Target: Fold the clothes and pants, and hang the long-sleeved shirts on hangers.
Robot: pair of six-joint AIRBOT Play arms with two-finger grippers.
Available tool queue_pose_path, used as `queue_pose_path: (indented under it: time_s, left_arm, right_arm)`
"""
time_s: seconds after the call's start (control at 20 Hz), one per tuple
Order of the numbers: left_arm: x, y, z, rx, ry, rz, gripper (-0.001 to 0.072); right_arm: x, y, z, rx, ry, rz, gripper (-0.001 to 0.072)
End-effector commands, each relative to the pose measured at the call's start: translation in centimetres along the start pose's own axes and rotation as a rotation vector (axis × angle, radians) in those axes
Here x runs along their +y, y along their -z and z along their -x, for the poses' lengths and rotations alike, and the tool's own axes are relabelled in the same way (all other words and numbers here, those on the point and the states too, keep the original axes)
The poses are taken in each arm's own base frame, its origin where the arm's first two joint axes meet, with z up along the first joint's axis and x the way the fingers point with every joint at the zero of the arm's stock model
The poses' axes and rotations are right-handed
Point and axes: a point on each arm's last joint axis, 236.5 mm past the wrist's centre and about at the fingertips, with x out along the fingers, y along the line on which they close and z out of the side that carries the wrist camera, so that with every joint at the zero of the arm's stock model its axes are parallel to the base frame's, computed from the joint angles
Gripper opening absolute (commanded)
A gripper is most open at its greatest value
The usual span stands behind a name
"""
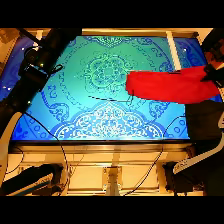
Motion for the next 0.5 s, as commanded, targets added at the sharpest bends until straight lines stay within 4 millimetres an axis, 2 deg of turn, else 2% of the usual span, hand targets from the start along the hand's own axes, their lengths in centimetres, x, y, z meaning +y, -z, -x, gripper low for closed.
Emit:
queue_pose_path:
  time_s: [0.0,0.1,0.2,0.45]
  left_arm:
    - [0.0,0.0,0.0,-0.001,0.001,0.1,0.0572]
    - [0.0,0.0,0.0,0.0,0.0,0.1,0.0573]
    - [0.0,0.0,0.0,0.0,0.0,0.1,0.0573]
    - [0.0,0.0,0.0,-0.001,0.0,0.1,0.0573]
  right_arm:
    - [-7.1,0.0,5.2,-0.022,0.054,-0.108,0.0004]
    - [-10.4,-0.1,8.0,-0.062,0.09,-0.147,0.0004]
    - [-13.9,0.6,10.4,-0.08,0.143,-0.203,0.0004]
    - [-21.5,4.9,14.2,0.005,0.274,-0.311,0.0005]
